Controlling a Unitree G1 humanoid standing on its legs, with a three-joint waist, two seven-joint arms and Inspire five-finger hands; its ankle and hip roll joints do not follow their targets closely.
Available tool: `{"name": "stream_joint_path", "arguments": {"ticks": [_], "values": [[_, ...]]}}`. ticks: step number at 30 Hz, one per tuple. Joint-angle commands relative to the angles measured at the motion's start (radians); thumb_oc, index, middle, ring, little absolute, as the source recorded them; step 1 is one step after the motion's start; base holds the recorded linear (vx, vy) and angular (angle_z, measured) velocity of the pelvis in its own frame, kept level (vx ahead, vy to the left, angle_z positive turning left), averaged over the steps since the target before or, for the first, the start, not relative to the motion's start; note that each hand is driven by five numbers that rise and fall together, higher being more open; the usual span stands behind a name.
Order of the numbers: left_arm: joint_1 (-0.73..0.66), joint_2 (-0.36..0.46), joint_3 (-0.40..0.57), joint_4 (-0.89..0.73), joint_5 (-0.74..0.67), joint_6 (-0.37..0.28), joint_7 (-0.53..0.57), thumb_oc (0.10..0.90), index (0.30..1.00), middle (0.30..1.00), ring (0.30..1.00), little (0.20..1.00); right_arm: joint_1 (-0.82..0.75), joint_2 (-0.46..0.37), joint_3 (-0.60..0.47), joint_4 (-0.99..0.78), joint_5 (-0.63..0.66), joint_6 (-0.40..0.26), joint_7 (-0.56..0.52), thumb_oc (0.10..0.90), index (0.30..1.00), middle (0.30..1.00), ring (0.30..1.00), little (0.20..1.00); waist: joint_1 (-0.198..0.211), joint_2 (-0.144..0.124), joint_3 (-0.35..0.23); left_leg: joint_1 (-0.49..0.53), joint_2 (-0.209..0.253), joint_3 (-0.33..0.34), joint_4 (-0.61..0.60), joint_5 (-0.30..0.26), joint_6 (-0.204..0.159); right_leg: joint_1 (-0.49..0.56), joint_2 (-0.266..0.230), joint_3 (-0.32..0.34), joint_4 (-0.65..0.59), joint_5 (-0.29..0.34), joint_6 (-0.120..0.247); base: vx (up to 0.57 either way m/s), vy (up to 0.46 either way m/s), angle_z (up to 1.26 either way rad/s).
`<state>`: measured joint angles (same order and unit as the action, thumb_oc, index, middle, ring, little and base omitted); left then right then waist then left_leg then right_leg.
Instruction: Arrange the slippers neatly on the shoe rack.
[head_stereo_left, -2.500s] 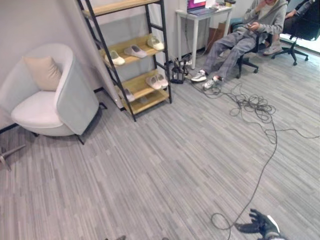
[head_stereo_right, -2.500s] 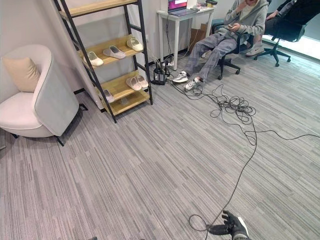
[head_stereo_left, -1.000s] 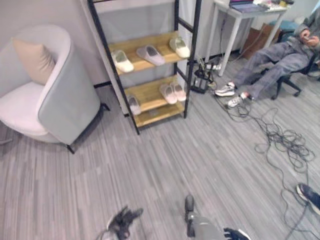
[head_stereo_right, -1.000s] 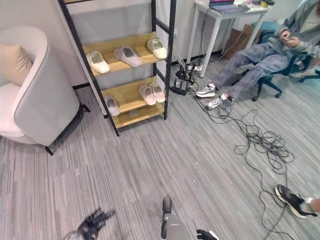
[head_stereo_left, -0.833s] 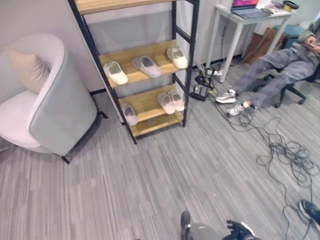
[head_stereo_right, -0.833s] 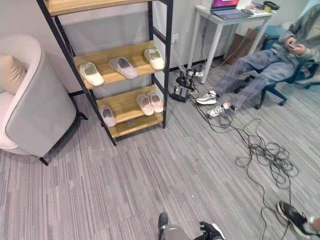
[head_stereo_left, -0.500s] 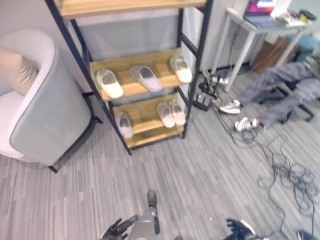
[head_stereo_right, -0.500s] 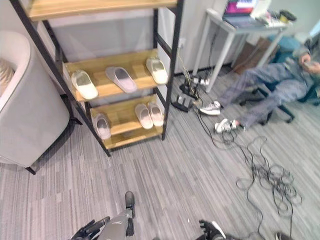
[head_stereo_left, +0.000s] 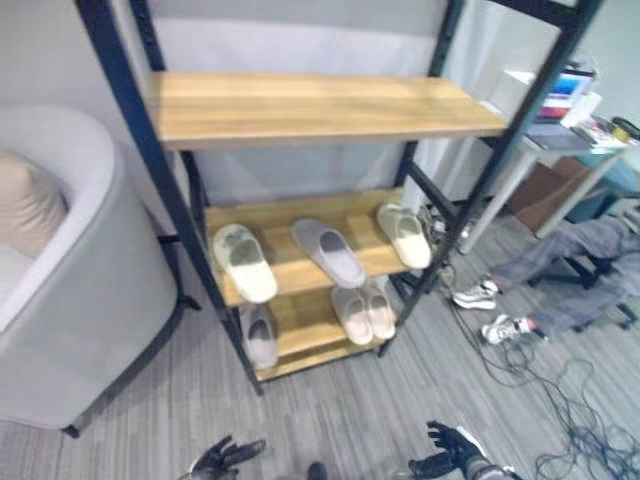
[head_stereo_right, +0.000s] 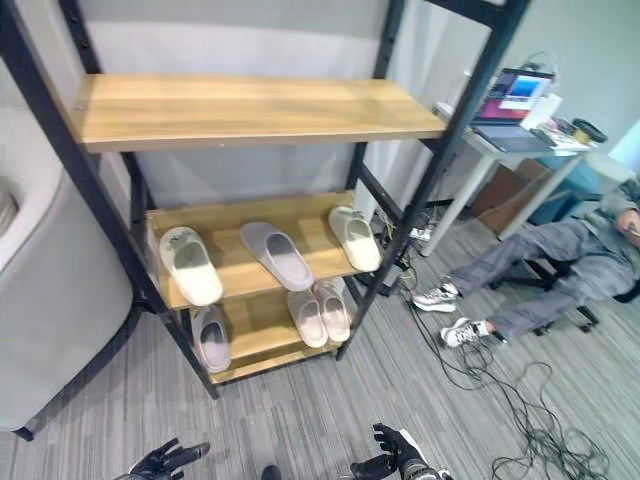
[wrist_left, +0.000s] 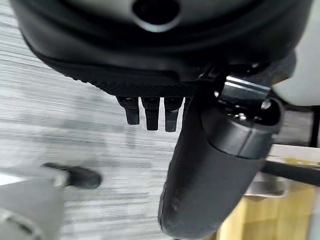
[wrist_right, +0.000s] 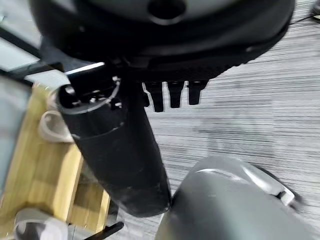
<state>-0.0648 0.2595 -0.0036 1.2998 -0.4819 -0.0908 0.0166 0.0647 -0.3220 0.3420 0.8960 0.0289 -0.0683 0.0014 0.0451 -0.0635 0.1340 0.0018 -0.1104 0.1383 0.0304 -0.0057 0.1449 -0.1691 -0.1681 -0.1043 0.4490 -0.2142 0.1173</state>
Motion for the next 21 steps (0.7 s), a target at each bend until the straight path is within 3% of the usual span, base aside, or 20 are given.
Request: {"name": "stream_joint_path", "arguments": {"ticks": [1,4,8,13,21], "values": [[0.012,-0.006,0.004,0.011,0.052,-0.012,0.019,0.8,0.9,0.9,0.9,0.9,-0.006,-0.053,-0.011,-0.04,-0.04,-0.015,-0.015,0.8,0.9,0.9,0.9,0.9,-0.024,-0.003,0.049,-0.046,0.078,-0.057,0.134,-0.091,-0.087,0.093,0.021,0.057,-0.216,0.177,0.018,0.11,-0.103,0.56],[0.026,-0.013,0.011,0.033,0.097,-0.005,0.013,0.8,0.9,0.9,0.9,0.9,-0.006,-0.074,0.009,-0.101,-0.087,-0.019,-0.004,0.8,0.9,0.9,0.9,0.9,-0.021,-0.006,0.025,-0.034,0.076,-0.069,0.134,-0.097,-0.095,0.141,0.047,0.101,-0.275,0.159,0.018,0.1,-0.124,0.39],[0.054,-0.022,0.025,0.048,0.119,0.001,0.01,0.8,0.9,0.9,0.9,0.9,-0.01,-0.106,0.029,-0.168,-0.124,-0.025,0.012,0.8,0.9,0.9,0.9,0.9,-0.016,-0.002,0.003,-0.012,0.088,-0.08,0.106,-0.086,-0.111,0.179,0.061,0.093,-0.316,0.15,0.005,0.07,-0.14,0.25],[0.089,-0.05,0.044,0.09,0.184,0.011,0.012,0.8,0.9,0.9,0.9,0.9,-0.002,-0.21,0.001,-0.525,-0.204,-0.071,0.021,0.8,0.9,0.9,0.9,0.9,-0.026,0.007,-0.024,0.022,0.12,-0.087,0.019,-0.041,-0.134,0.222,0.085,0.084,-0.381,0.139,-0.012,0.04,-0.147,-0.13],[0.082,-0.076,0.01,0.063,0.217,0.0,0.024,0.8,0.9,0.9,0.9,0.9,-0.034,-0.263,-0.072,-0.823,-0.237,-0.123,-0.029,0.8,0.9,0.9,0.9,0.9,-0.034,0.027,-0.041,0.045,0.145,-0.092,-0.044,-0.008,-0.153,0.249,0.103,0.067,-0.439,0.138,-0.025,0.02,-0.076,-0.07]]}}
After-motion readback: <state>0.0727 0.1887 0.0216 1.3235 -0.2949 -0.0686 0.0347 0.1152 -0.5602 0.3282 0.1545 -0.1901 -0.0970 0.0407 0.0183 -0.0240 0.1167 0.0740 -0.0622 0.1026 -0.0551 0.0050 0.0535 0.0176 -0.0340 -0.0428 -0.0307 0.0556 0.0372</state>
